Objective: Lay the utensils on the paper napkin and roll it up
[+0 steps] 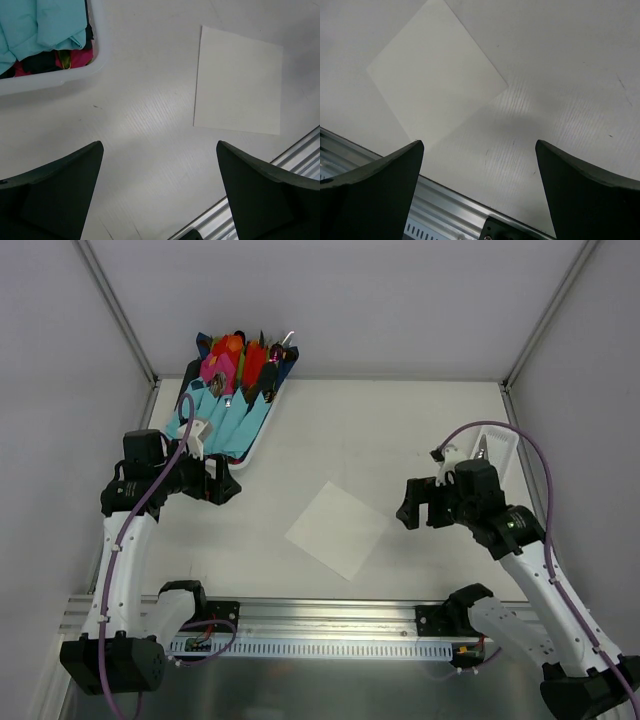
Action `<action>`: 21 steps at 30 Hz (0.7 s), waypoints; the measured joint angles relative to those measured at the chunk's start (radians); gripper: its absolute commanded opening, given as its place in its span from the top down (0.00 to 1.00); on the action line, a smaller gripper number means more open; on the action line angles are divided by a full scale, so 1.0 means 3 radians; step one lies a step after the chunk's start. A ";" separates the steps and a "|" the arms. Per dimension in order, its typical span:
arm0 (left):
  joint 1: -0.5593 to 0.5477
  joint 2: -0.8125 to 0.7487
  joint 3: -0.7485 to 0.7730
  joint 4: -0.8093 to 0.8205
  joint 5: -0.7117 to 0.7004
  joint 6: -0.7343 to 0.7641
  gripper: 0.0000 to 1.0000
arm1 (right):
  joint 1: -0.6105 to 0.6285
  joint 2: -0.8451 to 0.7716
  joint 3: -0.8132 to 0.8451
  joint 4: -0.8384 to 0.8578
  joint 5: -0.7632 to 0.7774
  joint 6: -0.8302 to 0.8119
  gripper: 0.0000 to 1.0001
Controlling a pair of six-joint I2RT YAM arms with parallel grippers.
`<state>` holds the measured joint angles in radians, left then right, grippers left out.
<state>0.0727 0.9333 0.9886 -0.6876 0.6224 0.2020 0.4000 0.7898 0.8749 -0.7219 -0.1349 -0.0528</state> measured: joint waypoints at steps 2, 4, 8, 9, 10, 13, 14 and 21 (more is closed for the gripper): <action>0.0000 0.0001 -0.0004 -0.0020 0.0001 0.0003 0.01 | 0.0097 0.0069 -0.0028 0.0001 0.0004 0.0000 0.01; 0.0000 0.0022 -0.0001 -0.0024 0.0003 0.0003 0.01 | 0.0268 0.0163 -0.0038 0.0014 0.0043 0.0004 0.01; 0.0000 0.0243 0.0125 -0.0067 -0.0028 -0.0006 0.01 | 0.0819 0.0412 -0.0038 0.0083 0.0235 0.0080 0.01; 0.0000 0.0313 0.0177 -0.0072 -0.0055 -0.0018 0.01 | 0.0974 0.0492 -0.0038 0.0102 0.0341 0.0128 0.01; 0.0000 0.0366 0.0217 -0.0072 -0.0089 -0.0041 0.01 | 0.1114 0.0582 -0.0037 0.0116 0.0430 0.0215 0.01; 0.0000 0.0477 0.0304 -0.0074 -0.0209 -0.0193 0.01 | 0.1577 0.0905 0.0000 0.0127 0.0830 0.0665 0.01; 0.0000 0.0481 0.0312 -0.0075 -0.0258 -0.0244 0.01 | 0.1706 0.1007 0.0024 0.0128 0.0932 0.0807 0.01; 0.0000 0.0479 0.0319 -0.0095 -0.0492 -0.0510 0.01 | 0.2536 0.2233 0.0828 0.0011 0.1635 0.1830 0.01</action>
<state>0.0727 1.0771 1.0843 -0.7162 0.4747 0.0490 1.1606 1.4597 1.1233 -0.7185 0.3557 0.4961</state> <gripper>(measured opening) 0.987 0.991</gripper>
